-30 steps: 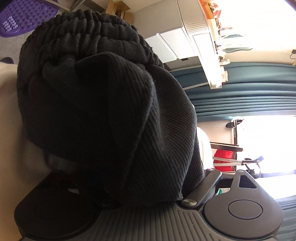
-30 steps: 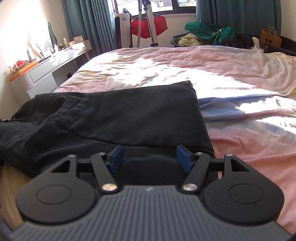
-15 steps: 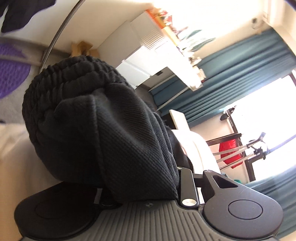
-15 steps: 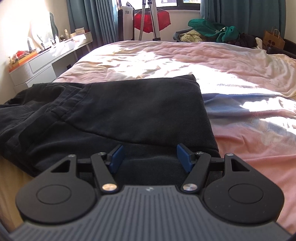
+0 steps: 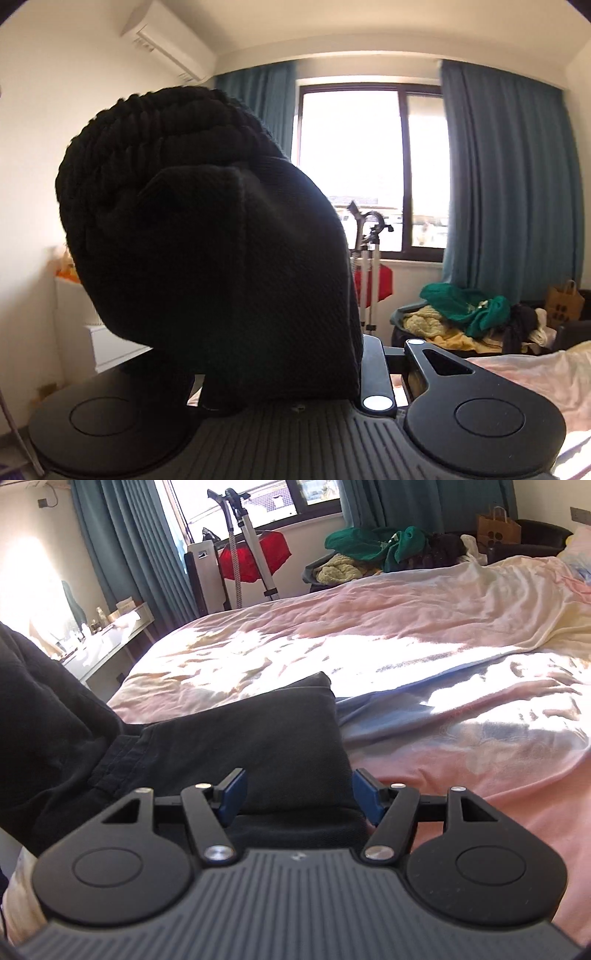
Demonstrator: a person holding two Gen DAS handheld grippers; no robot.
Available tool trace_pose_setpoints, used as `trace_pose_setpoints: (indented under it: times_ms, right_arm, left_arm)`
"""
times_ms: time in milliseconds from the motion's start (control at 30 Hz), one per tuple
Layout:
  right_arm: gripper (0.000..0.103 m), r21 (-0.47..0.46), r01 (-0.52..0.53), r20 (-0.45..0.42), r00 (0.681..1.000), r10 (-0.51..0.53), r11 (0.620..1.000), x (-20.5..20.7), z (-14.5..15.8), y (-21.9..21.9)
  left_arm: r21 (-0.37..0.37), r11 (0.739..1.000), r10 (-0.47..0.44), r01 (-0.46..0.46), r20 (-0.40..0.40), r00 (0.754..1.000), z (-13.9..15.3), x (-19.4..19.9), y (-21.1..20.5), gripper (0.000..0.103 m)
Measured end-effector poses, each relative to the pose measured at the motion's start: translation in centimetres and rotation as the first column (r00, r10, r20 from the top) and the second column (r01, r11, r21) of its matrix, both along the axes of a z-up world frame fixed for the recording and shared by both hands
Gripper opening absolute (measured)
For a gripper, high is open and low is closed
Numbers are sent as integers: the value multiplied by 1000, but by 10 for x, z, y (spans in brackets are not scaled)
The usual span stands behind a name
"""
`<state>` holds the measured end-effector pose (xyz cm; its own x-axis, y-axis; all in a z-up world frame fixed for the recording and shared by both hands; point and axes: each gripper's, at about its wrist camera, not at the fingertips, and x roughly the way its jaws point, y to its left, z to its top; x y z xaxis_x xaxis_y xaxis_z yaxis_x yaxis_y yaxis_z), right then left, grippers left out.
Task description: Fold clothes
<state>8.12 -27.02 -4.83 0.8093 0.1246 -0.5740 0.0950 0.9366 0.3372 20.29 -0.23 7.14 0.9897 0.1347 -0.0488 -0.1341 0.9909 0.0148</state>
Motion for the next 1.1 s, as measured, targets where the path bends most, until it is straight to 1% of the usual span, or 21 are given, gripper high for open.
trace_pose_setpoints:
  times_ms: [133, 233, 267, 333, 400, 433, 467, 500, 533, 567, 600, 633, 667, 700, 733, 767, 800, 833, 900, 1000, 1100]
  right_arm:
    - [66, 105, 112, 18, 993, -115, 988, -2, 5, -47]
    - [66, 159, 190, 46, 979, -200, 969, -5, 11, -81]
    - [67, 178, 212, 56, 973, -225, 961, -7, 12, -92]
    - [68, 229, 244, 71, 961, -266, 943, -11, 11, -110]
    - [68, 289, 256, 81, 954, -290, 922, -15, 7, -124]
    - [64, 318, 261, 73, 952, -298, 912, -16, 5, -129]
    - [69, 345, 260, 66, 952, -300, 902, -15, 2, -132]
    - [68, 373, 250, 67, 953, -295, 894, -15, -1, -135]
    - [68, 400, 240, 67, 955, -289, 885, -14, -4, -138]
    - [68, 427, 232, 66, 956, -286, 874, -13, -5, -140]
    - [68, 447, 227, 64, 957, -284, 865, -11, -6, -141]
    - [68, 458, 221, 65, 958, -280, 861, -10, -7, -141]
    - [68, 463, 213, 65, 960, -273, 860, -9, -7, -141]
    - [68, 466, 205, 65, 962, -265, 861, -7, -7, -141]
    - [68, 470, 196, 60, 966, -252, 860, -5, -8, -140]
    - [68, 477, 185, 52, 970, -237, 859, -3, -10, -140]
    - [68, 484, 174, 43, 974, -222, 857, -1, -11, -140]
    - [68, 493, 167, 31, 977, -209, 854, 1, -13, -139]
    - [68, 511, 166, 2, 981, -194, 844, 5, -18, -138]
    - [68, 475, 187, -30, 980, -197, 860, 10, -18, -135]
    - [69, 426, 184, -63, 983, -174, 886, 19, -15, -136]
  left_arm:
    - [163, 983, -91, 84, 31, 995, -39, 5, -93, 28]
    - [276, 951, -145, 139, 3, 989, -82, 9, -151, 28]
    - [326, 931, -162, 162, -26, 986, -103, 12, -171, 29]
    - [433, 875, -196, 214, -86, 977, -141, 17, -205, 29]
    - [539, 797, -218, 271, -161, 963, -175, 22, -232, 30]
    - [586, 755, -220, 294, -197, 955, -191, 24, -243, 31]
    - [628, 722, -207, 289, -202, 957, -201, 25, -250, 31]
    - [664, 691, -196, 283, -205, 959, -211, 26, -257, 32]
    - [677, 682, -191, 277, -200, 961, -213, 28, -260, 34]
    - [678, 681, -185, 277, -207, 961, -212, 31, -263, 36]
    - [670, 685, -182, 286, -222, 958, -209, 35, -265, 44]
    - [664, 686, -181, 297, -240, 954, -205, 39, -259, 54]
    - [664, 681, -178, 309, -259, 949, -201, 40, -259, 59]
    - [665, 674, -178, 322, -277, 944, -197, 34, -261, 72]
    - [664, 667, -181, 338, -296, 938, -192, 27, -262, 85]
    - [651, 663, -202, 370, -320, 926, -184, 14, -264, 90]
    - [640, 656, -222, 399, -342, 913, -178, -2, -262, 99]
    - [639, 644, -240, 422, -355, 904, -175, -40, -241, 102]
    - [636, 616, -275, 465, -379, 883, -171, -111, -203, 102]
    - [642, 572, -302, 511, -415, 858, -167, -140, -167, 102]
    - [647, 555, -307, 524, -426, 851, -162, -155, -136, 102]
